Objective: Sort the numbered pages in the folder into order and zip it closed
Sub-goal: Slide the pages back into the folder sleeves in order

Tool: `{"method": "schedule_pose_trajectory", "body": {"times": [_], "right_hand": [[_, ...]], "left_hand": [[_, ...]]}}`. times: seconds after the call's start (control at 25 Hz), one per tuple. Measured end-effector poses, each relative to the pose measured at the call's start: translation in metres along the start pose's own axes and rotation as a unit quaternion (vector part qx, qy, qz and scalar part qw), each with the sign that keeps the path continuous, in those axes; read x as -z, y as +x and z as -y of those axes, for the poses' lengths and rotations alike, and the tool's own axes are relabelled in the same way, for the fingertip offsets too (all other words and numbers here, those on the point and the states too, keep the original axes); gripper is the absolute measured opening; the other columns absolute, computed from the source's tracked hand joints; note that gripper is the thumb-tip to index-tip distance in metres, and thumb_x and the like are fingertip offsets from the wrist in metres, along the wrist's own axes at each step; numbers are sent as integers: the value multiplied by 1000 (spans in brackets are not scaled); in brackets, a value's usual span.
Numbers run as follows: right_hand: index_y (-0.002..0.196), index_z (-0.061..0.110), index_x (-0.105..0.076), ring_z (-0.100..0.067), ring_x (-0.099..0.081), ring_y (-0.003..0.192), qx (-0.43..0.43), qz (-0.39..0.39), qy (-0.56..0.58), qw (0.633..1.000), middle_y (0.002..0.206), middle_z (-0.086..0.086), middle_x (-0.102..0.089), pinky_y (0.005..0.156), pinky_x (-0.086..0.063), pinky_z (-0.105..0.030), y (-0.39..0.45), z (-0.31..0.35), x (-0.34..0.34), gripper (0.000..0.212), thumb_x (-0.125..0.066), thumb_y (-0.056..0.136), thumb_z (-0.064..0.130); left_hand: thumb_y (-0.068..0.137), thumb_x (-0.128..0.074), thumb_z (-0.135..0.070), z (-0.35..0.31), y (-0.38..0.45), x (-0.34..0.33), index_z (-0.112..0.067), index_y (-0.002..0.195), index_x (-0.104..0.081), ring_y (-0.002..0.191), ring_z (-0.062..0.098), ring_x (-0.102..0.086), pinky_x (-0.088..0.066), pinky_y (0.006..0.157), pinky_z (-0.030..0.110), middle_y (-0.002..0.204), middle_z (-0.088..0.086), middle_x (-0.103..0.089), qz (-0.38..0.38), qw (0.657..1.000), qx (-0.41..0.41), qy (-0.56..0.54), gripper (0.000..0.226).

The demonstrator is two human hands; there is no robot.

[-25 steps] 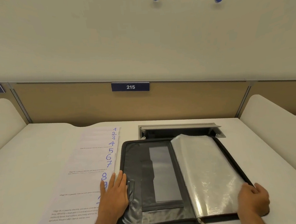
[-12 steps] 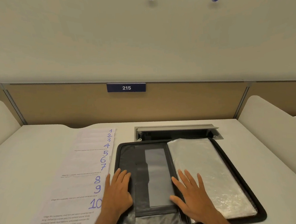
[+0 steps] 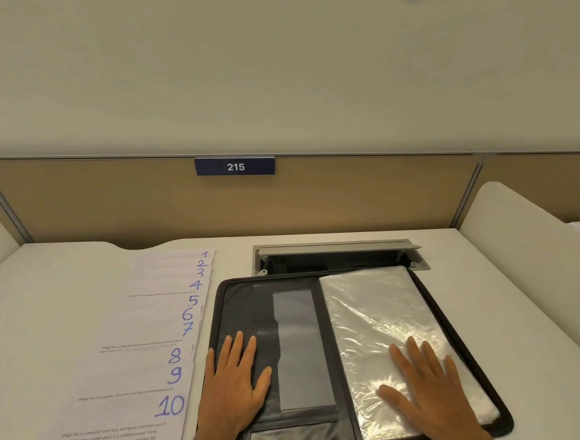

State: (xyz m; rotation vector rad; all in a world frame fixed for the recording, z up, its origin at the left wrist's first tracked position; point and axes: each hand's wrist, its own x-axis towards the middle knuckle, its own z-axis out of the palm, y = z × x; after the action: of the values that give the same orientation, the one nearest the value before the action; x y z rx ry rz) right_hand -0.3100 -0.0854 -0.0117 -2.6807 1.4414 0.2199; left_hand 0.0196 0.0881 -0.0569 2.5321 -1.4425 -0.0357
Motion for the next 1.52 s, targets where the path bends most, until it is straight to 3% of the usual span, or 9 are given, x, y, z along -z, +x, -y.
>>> {"method": "schedule_pose_trajectory", "body": {"times": [0.16, 0.4, 0.52, 0.64, 0.72, 0.88, 0.96, 1.08, 1.52], "right_hand": [[152, 35, 22, -23, 20, 152, -57, -5, 22, 998, 161, 0, 28, 121, 10, -54, 6, -21, 2, 96, -2, 79, 91], [159, 14, 2, -24, 5, 155, -129, -3, 51, 990, 167, -10, 9, 124, -3, -52, 12, -41, 1, 127, 18, 62, 95], [159, 16, 0, -23, 7, 155, -156, 15, 43, 987, 168, -7, 8, 122, 2, -59, 18, -34, 11, 121, 4, 68, 95], [159, 15, 2, -25, 9, 155, -163, -41, 39, 985, 168, -8, 7, 121, 4, -59, 36, -9, 26, 123, 8, 66, 96], [157, 19, 15, -26, 16, 153, -99, -71, 37, 992, 165, -7, 18, 120, 10, -55, 53, 22, 30, 119, 19, 63, 93], [152, 39, 22, -22, 33, 147, 112, -36, 46, 992, 157, 5, 37, 120, 18, -54, 86, 74, 24, 98, 18, 69, 91], [153, 42, 14, -23, 28, 149, 163, -25, 27, 986, 160, 6, 31, 118, 16, -57, 104, 73, 22, 90, 7, 78, 90], [154, 48, 10, -19, 25, 150, 163, -15, -11, 986, 164, 7, 23, 118, 16, -56, 125, 52, 20, 80, -1, 84, 87], [150, 51, 16, -19, 21, 152, 98, -21, -4, 995, 163, 10, 24, 121, 12, -57, 170, 27, 23, 94, 21, 66, 92]], "left_hand": [[93, -33, -66, -2, 0, 3, -26, 146, -50, 140, 27, -44, 5, 119, 38, 153, 3, -46, 7, 1000, -3, 0, 68], [91, -37, -66, -2, 0, 4, -27, 144, -53, 139, 27, -47, 0, 120, 40, 151, 3, -48, 8, 1000, 8, -3, 68], [83, -43, -65, -7, 9, 7, -27, 135, -61, 131, 27, -54, -26, 115, 49, 141, 3, -58, -2, 1000, 22, -4, 67], [79, -45, -66, -14, 24, 14, -26, 123, -65, 118, 26, -59, -42, 106, 52, 126, 3, -62, -26, 999, 22, -17, 62], [83, -38, -72, -20, 35, 14, -26, 129, -62, 127, 26, -54, -36, 111, 52, 134, 3, -58, -29, 999, 18, -23, 69], [82, -21, -86, -23, 59, 2, -31, 155, -33, 153, 24, -18, 3, 122, 44, 164, 2, -26, -32, 999, 8, -17, 92], [83, -25, -89, -22, 64, -1, -31, 152, -39, 148, 28, -30, 2, 120, 45, 160, 4, -34, -17, 1000, -7, 9, 92], [81, -34, -90, -18, 66, -7, -29, 147, -48, 139, 29, -43, -3, 118, 47, 152, 7, -46, 2, 1000, -11, 10, 91], [79, -37, -91, -16, 67, -13, -27, 151, -42, 145, 25, -27, -8, 116, 51, 156, 7, -41, 9, 1000, -15, 26, 96]]}}
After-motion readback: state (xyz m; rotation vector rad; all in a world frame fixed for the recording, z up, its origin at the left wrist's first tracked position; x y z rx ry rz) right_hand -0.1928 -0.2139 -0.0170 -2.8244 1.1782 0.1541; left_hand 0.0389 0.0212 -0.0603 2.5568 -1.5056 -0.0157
